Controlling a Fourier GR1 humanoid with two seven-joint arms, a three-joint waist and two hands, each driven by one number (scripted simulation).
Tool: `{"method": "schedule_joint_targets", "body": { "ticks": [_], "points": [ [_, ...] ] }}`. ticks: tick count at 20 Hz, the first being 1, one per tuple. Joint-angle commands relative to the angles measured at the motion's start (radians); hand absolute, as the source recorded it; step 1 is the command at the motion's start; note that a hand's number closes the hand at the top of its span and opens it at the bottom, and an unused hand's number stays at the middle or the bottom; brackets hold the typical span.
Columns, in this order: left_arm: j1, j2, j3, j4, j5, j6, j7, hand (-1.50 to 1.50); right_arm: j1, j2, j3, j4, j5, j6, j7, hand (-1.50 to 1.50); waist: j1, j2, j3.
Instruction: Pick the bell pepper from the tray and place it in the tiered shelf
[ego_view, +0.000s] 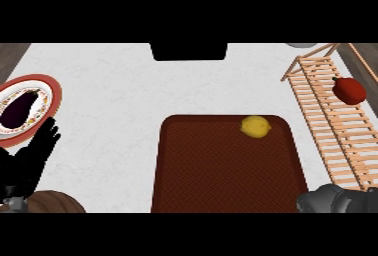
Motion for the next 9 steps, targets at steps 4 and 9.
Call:
{"method": "schedule_joint_targets", "body": {
  "ticks": [4, 9],
  "points": [
    [0.011, 0.008, 0.022, 0.024, 0.001, 0.006, -0.003, 0.0, -0.145, 0.001, 0.138, -0.076, 0.207, 0.348, 0.097, -1.5, -0.033, -0.027, -0.006],
    [0.026, 0.012, 0.028, 0.004, 0.015, 0.0, 0.022, 0.0, -0.24, 0.001, 0.21, -0.078, 0.27, 0.448, 0.062, -1.5, -0.055, -0.045, -0.006]
  ]
}}
